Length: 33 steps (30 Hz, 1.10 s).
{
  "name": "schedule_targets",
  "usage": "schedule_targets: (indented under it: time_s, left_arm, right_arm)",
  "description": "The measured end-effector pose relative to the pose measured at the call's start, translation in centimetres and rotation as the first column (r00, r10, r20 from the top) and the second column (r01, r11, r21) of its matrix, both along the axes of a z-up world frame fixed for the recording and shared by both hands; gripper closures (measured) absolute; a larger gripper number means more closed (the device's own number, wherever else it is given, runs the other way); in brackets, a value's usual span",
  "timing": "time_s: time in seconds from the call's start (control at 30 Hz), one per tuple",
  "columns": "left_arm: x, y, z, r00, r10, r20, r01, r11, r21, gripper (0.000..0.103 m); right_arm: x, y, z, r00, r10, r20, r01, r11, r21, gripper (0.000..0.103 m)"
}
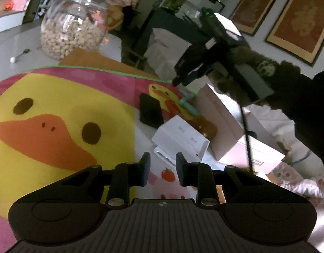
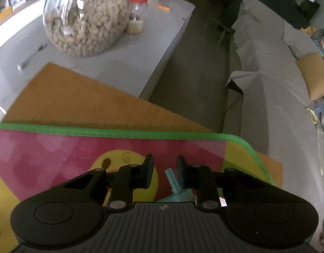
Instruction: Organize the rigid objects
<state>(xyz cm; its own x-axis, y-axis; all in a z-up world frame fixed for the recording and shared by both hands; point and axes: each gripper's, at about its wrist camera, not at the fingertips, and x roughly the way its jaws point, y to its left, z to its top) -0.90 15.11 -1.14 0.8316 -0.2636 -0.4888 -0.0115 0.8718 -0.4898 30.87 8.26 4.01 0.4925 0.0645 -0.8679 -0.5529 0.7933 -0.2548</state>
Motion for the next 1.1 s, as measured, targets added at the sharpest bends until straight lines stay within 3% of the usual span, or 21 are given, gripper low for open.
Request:
schedule_targets:
  time_s: [0.13,0.27,0.37,0.47,0.7,0.9,1.0,1.03,1.1]
  left_arm:
    - [0.0,0.3,-0.2,1.000,-0.002,-0.006,0.002,0.999,-0.032,0.074]
    - [0.0,0.6,-0.1,1.000,0.004,-0.007,-0.005,0.999,-0.044,0.074]
    - [0.0,0.8,-0.2,1.000,0.007,-0.008,-0.007,0.999,-0.050,0.074]
    - [0.0,0.9,-0.3,1.000,0.012,-0.012,-0.013,0.998,-0.059,0.075]
    - [-0.2,0.6,0.0,0.999,0.036,-0.010,-0.036,0.999,-0.027,0.075]
    - [-0.2,0.1,0.4,0.999,0.051,-0.013,-0.051,0.998,0.029,0.075]
    - [-0.3,-1.1,1.0,1.000,0.007,-0.016,-0.005,0.995,0.101,0.075]
    - [-0.3,-1.7,1.3,1.000,-0.010,-0.016,0.012,0.991,0.134,0.075]
    - [-0.4,-3.0,1.9,0.999,-0.035,-0.023,0.039,0.979,0.199,0.075]
  right_arm:
    - [-0.2,0.2,-1.2,0.998,0.039,0.040,-0.034,0.993,-0.109,0.081]
    - [-0.9,-0.5,-0.8,0.999,0.024,0.027,-0.022,0.998,-0.066,0.095]
    - [-3.4,-1.7,2.2,0.998,0.051,0.036,-0.054,0.995,0.088,0.095]
    - [-6.9,-3.7,5.9,0.996,0.077,0.045,-0.086,0.965,0.250,0.095]
    - [-16.0,-10.7,10.6,0.988,0.127,0.082,-0.151,0.884,0.443,0.096]
    - [-22.0,-18.0,8.6,0.999,0.052,0.017,-0.053,0.833,0.551,0.098]
    - [-24.3,-20.5,6.2,0.999,-0.023,0.036,0.002,0.872,0.490,0.096]
    - [-24.9,-21.2,5.4,0.997,-0.054,0.056,0.022,0.886,0.463,0.090]
    - [-25.7,-22.6,4.1,0.989,-0.113,0.095,0.063,0.905,0.422,0.068]
